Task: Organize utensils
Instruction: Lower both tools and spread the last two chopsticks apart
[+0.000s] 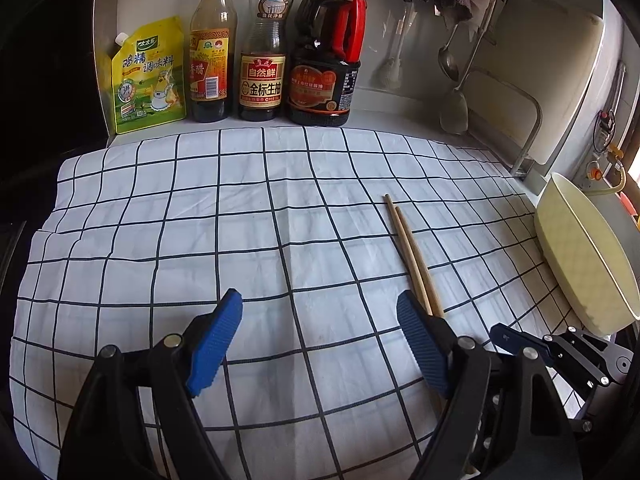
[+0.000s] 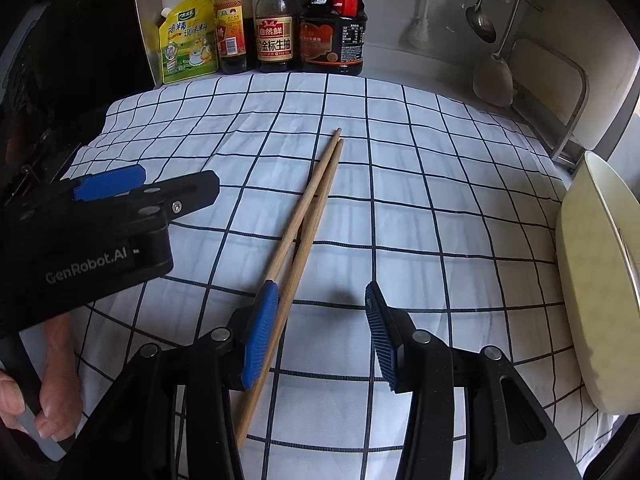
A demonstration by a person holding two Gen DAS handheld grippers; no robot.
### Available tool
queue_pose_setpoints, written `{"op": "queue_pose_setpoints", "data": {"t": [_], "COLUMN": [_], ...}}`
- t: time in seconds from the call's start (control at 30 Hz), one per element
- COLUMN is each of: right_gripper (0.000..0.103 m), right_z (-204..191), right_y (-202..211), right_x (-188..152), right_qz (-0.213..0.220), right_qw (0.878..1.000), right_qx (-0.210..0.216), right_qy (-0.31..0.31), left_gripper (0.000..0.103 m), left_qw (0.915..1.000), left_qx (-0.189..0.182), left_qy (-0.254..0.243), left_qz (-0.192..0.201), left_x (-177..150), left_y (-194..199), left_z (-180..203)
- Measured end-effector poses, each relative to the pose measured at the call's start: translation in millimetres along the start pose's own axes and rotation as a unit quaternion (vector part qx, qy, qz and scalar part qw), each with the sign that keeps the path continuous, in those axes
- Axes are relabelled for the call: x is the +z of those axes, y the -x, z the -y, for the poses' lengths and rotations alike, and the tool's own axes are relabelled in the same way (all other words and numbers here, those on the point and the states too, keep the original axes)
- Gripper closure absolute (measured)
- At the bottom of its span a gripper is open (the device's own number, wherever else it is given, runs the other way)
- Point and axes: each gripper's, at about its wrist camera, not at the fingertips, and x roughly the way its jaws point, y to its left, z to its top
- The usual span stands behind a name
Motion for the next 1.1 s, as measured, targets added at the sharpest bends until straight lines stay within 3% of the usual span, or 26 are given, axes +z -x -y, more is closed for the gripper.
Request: {"op": "queue_pose_setpoints", "data": {"t": [0.13,0.27,0.47,0.57,0.77,1.1], "right_gripper": [0.060,0.060,0.096,0.097,0.097,0.097], "right_z": [7,-4,15,32,67,84], "right_y": [-3,-7,-5,-4,0,8], "right_x": [1,3,0,-2,-10,-24], "right_qz": [-0.004,-0.008,-0.010,-0.015,-0.019,-0.004], "right_qw": [1.000,1.000,1.000,0.999,0.999,0.998], "right_qx": [0.010,0.007,0.010,0.020,-0.001,0.009], "right_qy": [-0.018,0.001,-0.013,-0.029,-0.048,-0.069], "left_gripper": [0.025,0.025,0.025,0.025,0.024,0.020], "left_qw": [1.0000,1.0000,0.9997,0.9993,0.9985,0.9958], "left_qx": [0.004,0.008,0.020,0.020,0.020,0.046], "left_qy": [-0.002,-0.003,-0.010,-0.017,-0.023,-0.072], "left_qz": [-0.002,-0.004,-0.012,-0.028,-0.046,-0.033], "left_x": [-1,-1,-1,-1,-2,0], "left_y": [-1,-3,-6,-8,-14,-14], "left_z": [2,2,5,11,26,59]}}
